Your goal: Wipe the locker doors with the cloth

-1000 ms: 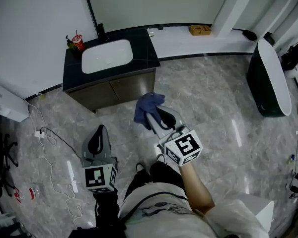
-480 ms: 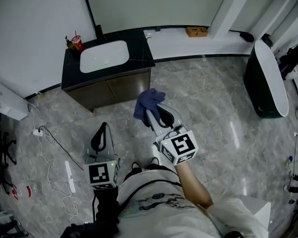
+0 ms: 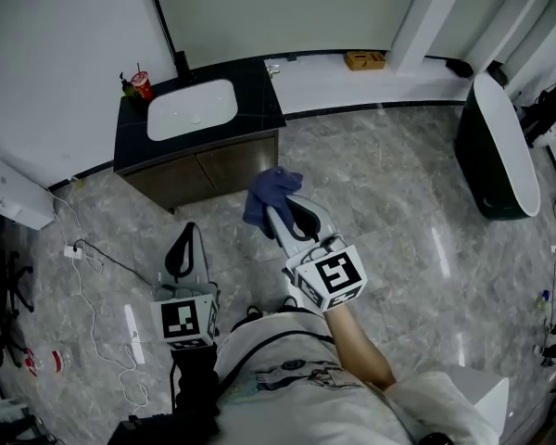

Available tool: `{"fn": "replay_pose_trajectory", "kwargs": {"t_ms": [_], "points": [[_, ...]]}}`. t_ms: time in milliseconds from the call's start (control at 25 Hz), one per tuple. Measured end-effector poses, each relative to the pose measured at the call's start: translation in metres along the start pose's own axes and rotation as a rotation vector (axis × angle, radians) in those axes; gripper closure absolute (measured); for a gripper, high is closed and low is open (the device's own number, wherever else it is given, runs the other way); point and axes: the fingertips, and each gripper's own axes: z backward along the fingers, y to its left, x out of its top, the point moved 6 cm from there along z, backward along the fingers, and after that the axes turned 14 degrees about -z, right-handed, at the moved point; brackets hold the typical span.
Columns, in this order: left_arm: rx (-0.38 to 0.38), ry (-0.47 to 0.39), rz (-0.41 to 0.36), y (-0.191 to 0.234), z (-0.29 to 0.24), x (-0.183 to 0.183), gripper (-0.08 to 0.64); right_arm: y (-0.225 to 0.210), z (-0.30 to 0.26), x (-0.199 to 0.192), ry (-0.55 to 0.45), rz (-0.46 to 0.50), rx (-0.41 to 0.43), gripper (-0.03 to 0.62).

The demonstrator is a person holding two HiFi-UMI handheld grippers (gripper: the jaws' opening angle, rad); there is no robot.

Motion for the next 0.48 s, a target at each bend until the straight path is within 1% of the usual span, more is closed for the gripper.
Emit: {"fn": "replay_pose_trajectory", "kwargs": {"t_ms": [280, 480], "points": [[-0.006, 0.018, 0.004, -0.001, -0.007, -0.002, 0.558, -0.005, 0.000, -0.002, 0.011, -0.013, -0.001, 0.515], [-0.014, 0.013, 0.003, -0.004, -0.011, -0.002, 0.558, -0.008, 0.000, -0.002, 0.017, -0.005, 0.003, 0.515]]}}
